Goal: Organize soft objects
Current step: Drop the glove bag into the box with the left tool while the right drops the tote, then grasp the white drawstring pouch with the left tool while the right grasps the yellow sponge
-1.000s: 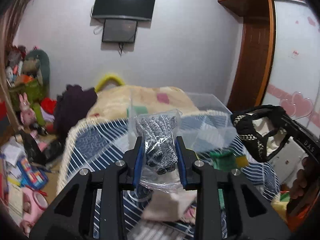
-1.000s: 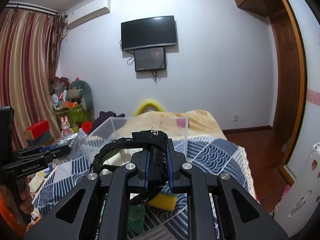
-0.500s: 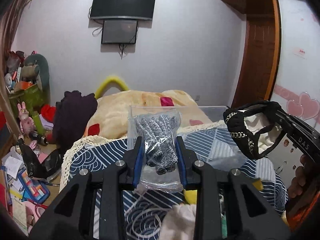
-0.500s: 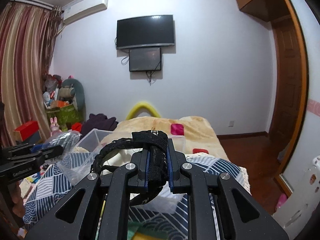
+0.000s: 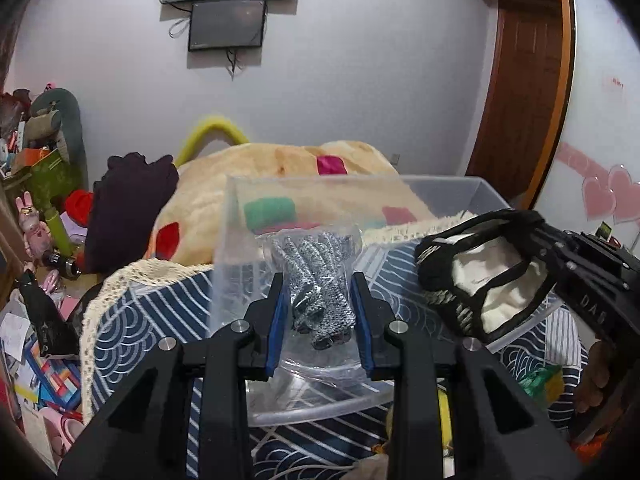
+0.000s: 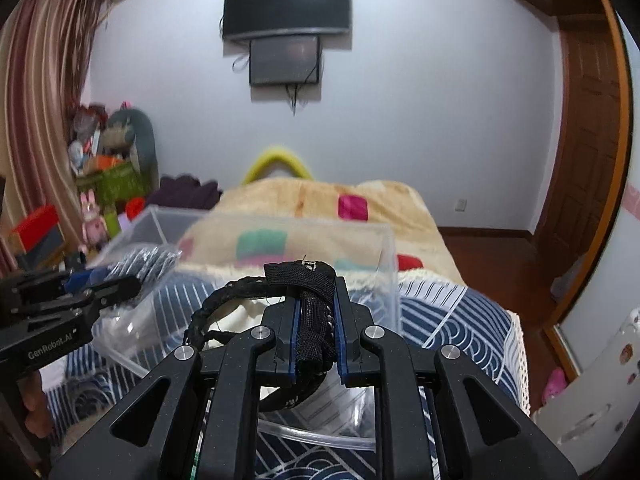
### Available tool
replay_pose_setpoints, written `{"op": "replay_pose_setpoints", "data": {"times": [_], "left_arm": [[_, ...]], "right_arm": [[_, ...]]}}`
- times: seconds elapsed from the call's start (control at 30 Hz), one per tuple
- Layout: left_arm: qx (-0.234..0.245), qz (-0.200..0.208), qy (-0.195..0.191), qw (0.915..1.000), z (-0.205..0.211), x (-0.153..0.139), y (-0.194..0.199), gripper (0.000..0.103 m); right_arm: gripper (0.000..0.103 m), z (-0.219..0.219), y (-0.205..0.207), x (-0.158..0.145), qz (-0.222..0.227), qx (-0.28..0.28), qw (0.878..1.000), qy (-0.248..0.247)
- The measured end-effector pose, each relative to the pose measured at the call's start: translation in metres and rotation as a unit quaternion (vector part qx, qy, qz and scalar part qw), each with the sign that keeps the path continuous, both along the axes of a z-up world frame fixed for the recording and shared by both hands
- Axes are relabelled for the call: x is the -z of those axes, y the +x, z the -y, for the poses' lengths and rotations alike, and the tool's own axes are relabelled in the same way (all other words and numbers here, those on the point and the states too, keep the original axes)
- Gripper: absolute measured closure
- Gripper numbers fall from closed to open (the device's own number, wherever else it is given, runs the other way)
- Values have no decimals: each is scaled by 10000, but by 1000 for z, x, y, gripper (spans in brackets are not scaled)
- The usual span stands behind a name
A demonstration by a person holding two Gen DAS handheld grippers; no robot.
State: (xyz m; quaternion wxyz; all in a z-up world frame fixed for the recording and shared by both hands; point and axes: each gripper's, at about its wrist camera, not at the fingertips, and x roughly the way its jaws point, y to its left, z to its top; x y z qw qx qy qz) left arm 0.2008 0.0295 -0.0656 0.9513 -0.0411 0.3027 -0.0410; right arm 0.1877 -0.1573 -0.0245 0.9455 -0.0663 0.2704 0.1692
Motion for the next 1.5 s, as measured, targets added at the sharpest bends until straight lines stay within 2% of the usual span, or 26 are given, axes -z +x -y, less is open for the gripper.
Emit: {"op": "replay_pose_setpoints", "data": {"times": [0.07, 0.13, 0.23, 0.4, 0.57, 0.67, 0.7, 0.8, 0.9, 1.1, 1.2, 1.4, 1.43, 1.5], "left_arm": [[-14, 25, 166, 9999, 5, 1, 1, 72], [27, -1, 280, 9996, 10, 3, -1, 68], [56, 10, 261, 9996, 11, 2, -5, 52], [17, 100, 124, 9999, 9, -5, -16, 40], [-76, 266, 43, 9996, 4, -20, -32, 28], [-149, 389, 26, 9991, 1, -29, -45, 6], [-189, 477, 5, 9987, 0, -30, -52, 3], [-200, 494, 32, 9986, 0, -28, -66, 2], [-201, 315, 64, 9993, 0, -17, -76, 2], [50, -49, 155, 9999, 9, 16, -98, 2], [179, -218, 66, 9996, 14, 29, -104, 2], [268, -529, 241, 9980, 23, 52, -96, 2], [270, -522, 191, 9981, 22, 54, -96, 2], [260, -482, 108, 9984, 20, 55, -97, 3]], "right_arm": [[88, 0, 0, 4, -116, -67, 9999, -90], [87, 2, 1, 7, -228, -115, 9996, -111], [82, 6, 2, 6, -336, -82, 9993, -141], [47, 22, -9, -2, -340, -100, 9993, 112], [33, 29, -28, -20, -55, -112, 9998, 176], [21, 34, -38, -32, 82, -142, 9995, 284], [18, 34, -40, -35, 116, -171, 9993, 304], [18, 34, -54, -35, 234, -252, 9992, 183], [18, 38, -61, -26, 181, -204, 9996, 63], [18, 56, -69, 4, -337, -44, 9994, 49], [18, 61, -69, 20, -637, -3, 9979, 123], [19, 56, -66, 39, -996, -119, 9948, 193], [20, 54, -65, 41, -1045, -144, 9942, 197], [31, 55, -65, 48, -1118, -201, 9931, 285]]}}
